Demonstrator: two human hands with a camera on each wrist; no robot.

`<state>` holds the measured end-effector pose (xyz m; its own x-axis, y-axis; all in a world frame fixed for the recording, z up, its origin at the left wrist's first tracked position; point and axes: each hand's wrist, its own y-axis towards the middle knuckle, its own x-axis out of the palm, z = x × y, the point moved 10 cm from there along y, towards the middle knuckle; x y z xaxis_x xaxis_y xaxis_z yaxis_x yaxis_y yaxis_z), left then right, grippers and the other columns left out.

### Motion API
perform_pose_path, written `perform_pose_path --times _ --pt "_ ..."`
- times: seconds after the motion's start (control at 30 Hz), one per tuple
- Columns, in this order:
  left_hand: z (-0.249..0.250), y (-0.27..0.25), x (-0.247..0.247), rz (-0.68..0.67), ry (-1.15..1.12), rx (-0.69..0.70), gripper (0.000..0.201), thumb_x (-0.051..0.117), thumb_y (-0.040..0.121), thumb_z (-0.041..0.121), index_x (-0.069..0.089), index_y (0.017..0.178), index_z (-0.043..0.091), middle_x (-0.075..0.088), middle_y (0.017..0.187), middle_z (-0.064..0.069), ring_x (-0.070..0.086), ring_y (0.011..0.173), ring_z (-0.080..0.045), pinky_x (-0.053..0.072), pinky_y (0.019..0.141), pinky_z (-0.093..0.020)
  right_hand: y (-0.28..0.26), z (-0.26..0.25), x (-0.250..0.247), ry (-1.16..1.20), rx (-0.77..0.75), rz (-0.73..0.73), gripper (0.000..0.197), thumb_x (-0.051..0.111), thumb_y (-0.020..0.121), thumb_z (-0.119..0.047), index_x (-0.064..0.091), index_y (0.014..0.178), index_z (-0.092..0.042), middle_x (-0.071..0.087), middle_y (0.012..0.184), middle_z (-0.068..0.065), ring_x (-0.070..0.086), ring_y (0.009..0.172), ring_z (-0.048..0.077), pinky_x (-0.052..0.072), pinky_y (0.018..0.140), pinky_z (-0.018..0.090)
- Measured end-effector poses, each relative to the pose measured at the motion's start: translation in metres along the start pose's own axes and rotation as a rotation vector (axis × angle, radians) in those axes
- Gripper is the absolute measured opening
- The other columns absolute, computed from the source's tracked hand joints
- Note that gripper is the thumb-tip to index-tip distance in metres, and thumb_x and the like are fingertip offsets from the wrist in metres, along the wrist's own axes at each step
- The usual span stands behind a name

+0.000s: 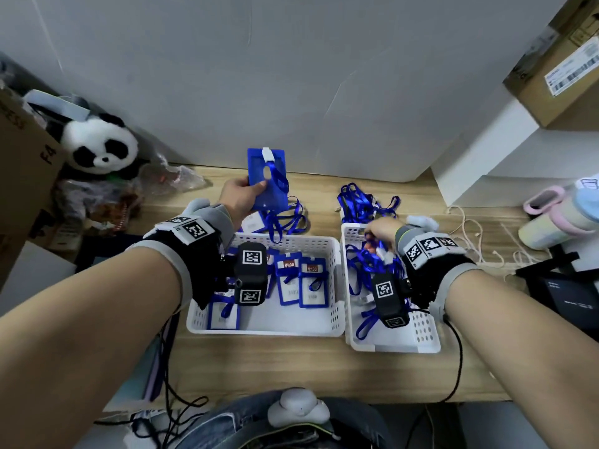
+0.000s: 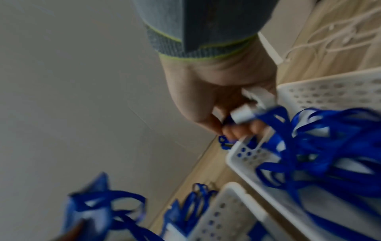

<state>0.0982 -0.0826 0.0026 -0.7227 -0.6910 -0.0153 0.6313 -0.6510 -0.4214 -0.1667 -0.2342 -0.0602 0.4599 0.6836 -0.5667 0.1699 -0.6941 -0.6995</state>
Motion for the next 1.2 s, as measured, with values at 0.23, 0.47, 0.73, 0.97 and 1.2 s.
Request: perform_pose_path --times 0.23,0.47,0.73,0.97,1.2 --pt "0.013 0.01 -0.002 -0.001 -0.019 0.022 0.022 0.049 0.094 0.002 0.059 0.112 0.008 0.06 0.11 -0.011 0.057 0.101 -0.026 0.048 0.094 -0.041 -0.012 -0.042 0.022 -0.222 -0.11 -0.015 0.017 0.046 0.095 -0.019 0.055 0.089 -0.006 0.056 0.08 0.009 0.051 0.063 0.016 0.04 0.051 0.021" --pt "0.027 0.025 0.004 -0.062 -0.072 0.021 0.03 0.045 0.093 -0.005 0.055 0.12 0.002 0.06 0.103 -0.007 0.056 0.096 -0.023 0.049 0.08 -0.029 -0.03 -0.125 0.085 0.328 -0.293 -0.341 0.025 0.047 0.096 -0.015 0.055 0.118 -0.007 0.06 0.103 0.007 0.06 0.071 0.015 0.053 0.071 0.025" --pt "-0.001 0.066 -0.016 0.009 0.064 -0.079 0.035 0.052 0.088 -0.007 0.055 0.122 0.003 0.06 0.108 -0.012 0.057 0.098 -0.026 0.049 0.091 -0.042 0.0 -0.13 0.121 0.332 -0.149 -0.446 0.019 0.044 0.097 -0.014 0.058 0.084 -0.012 0.059 0.077 0.004 0.056 0.067 0.016 0.044 0.065 0.023" --pt "-0.058 0.083 -0.005 -0.047 0.144 -0.275 0.033 0.035 0.088 -0.017 0.057 0.104 0.002 0.057 0.083 -0.011 0.055 0.076 -0.025 0.046 0.068 -0.032 0.036 -0.11 0.126 0.424 -0.09 -0.398 0.034 0.047 0.097 -0.016 0.054 0.124 0.002 0.065 0.089 0.007 0.057 0.07 0.016 0.046 0.066 0.022" --pt "-0.075 0.087 -0.005 -0.04 0.113 -0.369 0.044 0.033 0.094 -0.012 0.04 0.135 0.003 0.048 0.074 -0.011 0.047 0.063 -0.021 0.044 0.057 -0.027 0.046 -0.115 0.136 0.428 -0.071 -0.424 0.034 0.048 0.097 -0.018 0.055 0.126 -0.002 0.06 0.124 0.015 0.057 0.074 0.015 0.046 0.07 0.023"
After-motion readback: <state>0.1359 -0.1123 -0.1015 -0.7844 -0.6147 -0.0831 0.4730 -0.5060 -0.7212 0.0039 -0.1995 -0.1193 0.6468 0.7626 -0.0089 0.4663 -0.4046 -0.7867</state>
